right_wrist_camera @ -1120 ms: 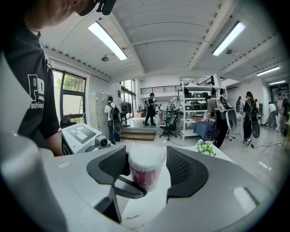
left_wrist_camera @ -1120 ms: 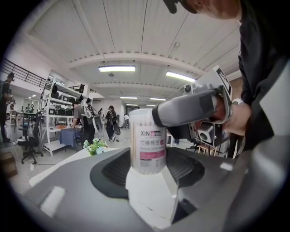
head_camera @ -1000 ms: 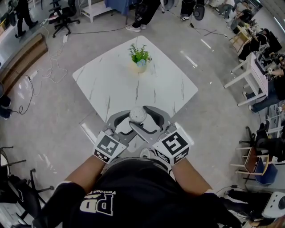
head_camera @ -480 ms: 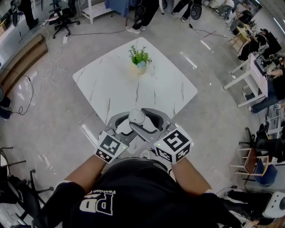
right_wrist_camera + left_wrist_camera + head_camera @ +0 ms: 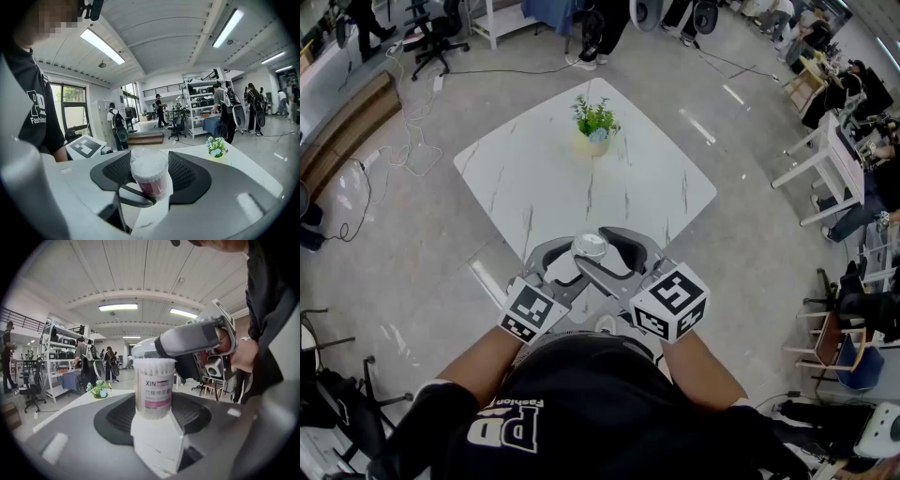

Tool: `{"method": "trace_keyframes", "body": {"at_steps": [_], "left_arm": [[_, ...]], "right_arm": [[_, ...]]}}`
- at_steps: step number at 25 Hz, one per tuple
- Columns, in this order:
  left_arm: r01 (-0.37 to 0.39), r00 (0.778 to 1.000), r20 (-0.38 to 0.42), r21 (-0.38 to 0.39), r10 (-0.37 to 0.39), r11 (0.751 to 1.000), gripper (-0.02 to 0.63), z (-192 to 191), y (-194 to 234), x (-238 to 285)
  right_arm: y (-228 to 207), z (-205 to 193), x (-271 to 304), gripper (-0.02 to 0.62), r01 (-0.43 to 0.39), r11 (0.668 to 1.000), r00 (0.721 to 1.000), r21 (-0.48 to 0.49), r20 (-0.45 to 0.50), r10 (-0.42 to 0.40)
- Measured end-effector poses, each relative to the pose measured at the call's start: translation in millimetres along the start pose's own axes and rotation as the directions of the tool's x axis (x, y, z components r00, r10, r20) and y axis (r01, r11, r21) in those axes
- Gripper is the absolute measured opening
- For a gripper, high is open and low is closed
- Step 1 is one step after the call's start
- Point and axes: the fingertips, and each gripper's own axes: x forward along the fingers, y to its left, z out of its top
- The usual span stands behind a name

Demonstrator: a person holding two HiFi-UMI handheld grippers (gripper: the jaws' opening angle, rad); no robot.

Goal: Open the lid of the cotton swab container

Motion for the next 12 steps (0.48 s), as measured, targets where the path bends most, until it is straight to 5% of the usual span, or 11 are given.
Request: {"method": "trace_keyframes", "body": {"at_steps": [12], "left_arm": [[0.006, 1.000, -0.001, 0.013, -0.006, 1.000, 0.290, -4, -3, 1]], "right_arm": [[-7, 20, -12, 0.247, 0.015, 0.995, 0.999, -0.100, 0.049, -0.010]]}}
